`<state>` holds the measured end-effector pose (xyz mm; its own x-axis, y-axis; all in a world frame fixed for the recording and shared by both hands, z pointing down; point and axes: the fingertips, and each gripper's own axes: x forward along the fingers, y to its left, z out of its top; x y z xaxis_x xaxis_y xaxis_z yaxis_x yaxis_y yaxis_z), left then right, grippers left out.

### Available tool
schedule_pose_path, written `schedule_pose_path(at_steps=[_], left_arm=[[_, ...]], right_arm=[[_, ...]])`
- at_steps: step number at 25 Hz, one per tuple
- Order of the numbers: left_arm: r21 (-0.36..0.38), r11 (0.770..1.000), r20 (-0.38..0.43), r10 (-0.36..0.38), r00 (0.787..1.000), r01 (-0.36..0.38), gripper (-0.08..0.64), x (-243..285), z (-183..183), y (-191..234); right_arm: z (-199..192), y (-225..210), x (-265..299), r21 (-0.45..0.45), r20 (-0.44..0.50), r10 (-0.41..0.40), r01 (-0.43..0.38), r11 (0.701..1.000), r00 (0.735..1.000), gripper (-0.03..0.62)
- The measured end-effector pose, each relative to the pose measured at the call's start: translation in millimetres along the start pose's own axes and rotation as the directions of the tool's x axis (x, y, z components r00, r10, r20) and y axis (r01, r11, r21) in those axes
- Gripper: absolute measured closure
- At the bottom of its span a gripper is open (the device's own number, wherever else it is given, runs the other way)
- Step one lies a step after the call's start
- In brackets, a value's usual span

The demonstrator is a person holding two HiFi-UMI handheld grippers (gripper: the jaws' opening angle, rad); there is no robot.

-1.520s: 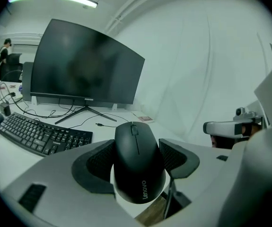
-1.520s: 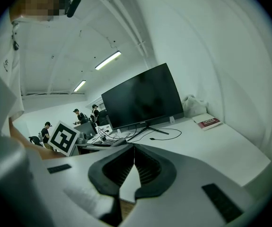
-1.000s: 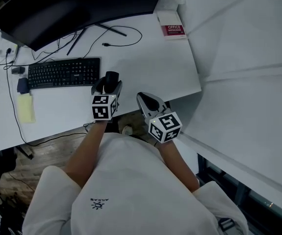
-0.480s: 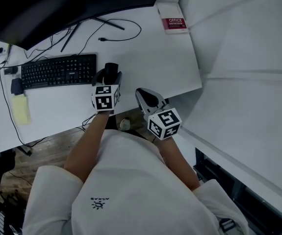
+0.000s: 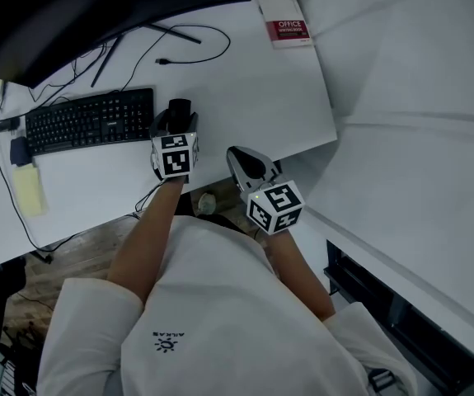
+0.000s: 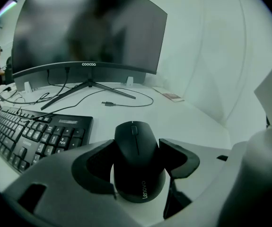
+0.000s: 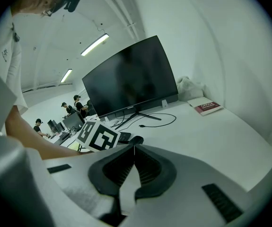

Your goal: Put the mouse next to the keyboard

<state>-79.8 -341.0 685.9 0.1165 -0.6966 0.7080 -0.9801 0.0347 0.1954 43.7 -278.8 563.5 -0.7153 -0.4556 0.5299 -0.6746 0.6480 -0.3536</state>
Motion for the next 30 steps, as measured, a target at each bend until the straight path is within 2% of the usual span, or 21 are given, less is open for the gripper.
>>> schedule_pose_path(at_steps=[18, 24, 30], left_arm=[[0.04, 0.99, -0.001, 0.138, 0.99, -0.138, 0.258, 17, 3, 9], [0.027, 0.991, 0.02, 0.13, 0.991, -0.13, 0.255, 15, 4, 10], [0.059, 0.99, 0.038, 0.123, 0.992, -0.126, 0.238, 5, 5, 8]], right_arm=[[-8, -3, -6, 0.013, -0.015, -0.024, 0.024, 1.0, 1.0, 0.572], [-10, -3, -13, 0.017, -0.008, -0.028, 0.028, 0.999, 1.0, 0.572], [-14, 1, -23, 0.017, 0.005, -0.027, 0.027, 1.0, 1.0, 0.572]])
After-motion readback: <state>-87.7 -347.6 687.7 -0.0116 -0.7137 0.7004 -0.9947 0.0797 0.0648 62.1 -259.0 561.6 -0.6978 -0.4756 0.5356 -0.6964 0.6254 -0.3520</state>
